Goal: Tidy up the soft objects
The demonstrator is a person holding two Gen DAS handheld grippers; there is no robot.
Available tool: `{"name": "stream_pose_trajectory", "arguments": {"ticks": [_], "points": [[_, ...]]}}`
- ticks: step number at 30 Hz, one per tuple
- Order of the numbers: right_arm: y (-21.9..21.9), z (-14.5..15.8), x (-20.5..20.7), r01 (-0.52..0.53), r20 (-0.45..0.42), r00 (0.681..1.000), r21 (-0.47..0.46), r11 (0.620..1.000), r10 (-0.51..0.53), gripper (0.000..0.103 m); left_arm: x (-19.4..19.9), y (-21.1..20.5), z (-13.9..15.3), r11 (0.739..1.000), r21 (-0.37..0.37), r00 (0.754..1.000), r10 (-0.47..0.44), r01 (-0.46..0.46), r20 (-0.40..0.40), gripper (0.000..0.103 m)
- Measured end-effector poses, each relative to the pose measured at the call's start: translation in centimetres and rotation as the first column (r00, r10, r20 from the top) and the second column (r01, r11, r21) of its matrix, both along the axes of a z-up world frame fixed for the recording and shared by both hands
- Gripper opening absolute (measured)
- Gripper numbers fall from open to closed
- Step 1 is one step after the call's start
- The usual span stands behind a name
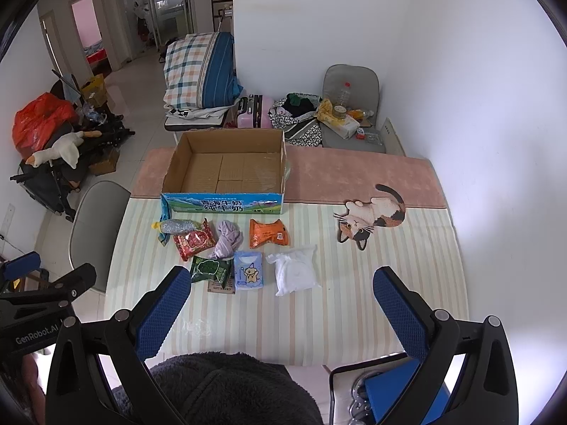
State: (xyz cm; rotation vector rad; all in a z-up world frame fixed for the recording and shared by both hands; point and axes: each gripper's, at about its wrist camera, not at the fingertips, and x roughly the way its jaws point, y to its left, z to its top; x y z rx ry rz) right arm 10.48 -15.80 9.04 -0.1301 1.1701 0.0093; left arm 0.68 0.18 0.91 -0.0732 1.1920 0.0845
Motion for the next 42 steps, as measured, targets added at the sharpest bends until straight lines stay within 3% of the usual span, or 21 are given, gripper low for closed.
{"name": "stream_pose_trajectory", "arguments": {"ticks": [42], "points": [[-0.2, -1.2, -0.3, -0.006, 0.002, 1.0, 0.012, 1.0, 0.006, 0.103, 0.2, -0.7, 0.2, 1.0, 0.006, 1.0, 0.0, 0.0, 0.013, 0.103]]}}
